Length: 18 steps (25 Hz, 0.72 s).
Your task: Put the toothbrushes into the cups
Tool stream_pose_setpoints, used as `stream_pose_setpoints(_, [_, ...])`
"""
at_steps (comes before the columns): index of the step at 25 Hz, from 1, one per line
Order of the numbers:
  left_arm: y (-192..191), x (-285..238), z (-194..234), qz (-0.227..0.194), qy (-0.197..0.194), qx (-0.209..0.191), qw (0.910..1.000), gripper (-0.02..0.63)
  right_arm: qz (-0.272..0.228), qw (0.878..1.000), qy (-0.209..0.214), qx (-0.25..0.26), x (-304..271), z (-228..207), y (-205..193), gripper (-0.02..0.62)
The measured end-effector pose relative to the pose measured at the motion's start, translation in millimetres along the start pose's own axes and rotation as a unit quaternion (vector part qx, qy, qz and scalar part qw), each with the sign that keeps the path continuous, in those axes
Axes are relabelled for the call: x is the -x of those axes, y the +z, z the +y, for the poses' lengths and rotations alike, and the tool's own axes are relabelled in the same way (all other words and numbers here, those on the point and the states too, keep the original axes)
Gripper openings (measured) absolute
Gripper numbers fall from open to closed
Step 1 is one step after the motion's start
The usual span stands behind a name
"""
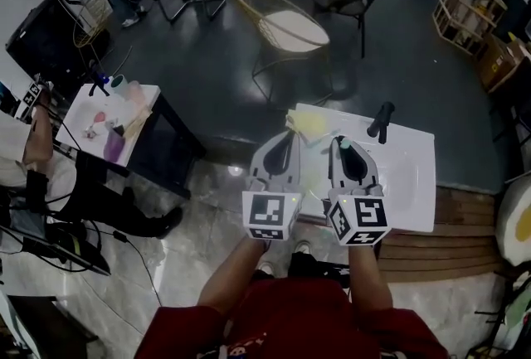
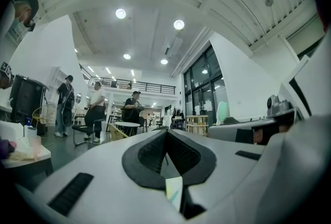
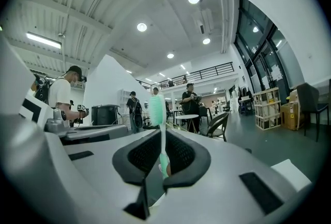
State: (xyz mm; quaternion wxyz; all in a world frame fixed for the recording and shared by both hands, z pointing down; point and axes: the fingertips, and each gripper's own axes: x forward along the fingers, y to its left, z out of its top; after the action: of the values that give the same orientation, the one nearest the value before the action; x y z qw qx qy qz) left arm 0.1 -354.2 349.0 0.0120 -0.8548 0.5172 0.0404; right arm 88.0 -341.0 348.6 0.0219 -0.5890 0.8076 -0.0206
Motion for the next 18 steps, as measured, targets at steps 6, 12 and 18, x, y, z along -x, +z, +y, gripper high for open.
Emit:
stream_pose_setpoints(6, [-16,1,3,0.017,0.004,0.007,0.9998,0.028,0.025,1.000,0.004,-0.008,-3,2,-20,0.046])
stream_pose_setpoints(12, [-36,6,6,0.034,0.010,0.016,0.9992,0.028,0.046,0.999,0.006,-0.021,-6,5,-45,0.046])
stream_pose_setpoints(18, [-53,11,15,0.053,0.018,0.020,0.9982,0.028,0.066,0.997,0.008,-0.035,-13,9,-67,0.046])
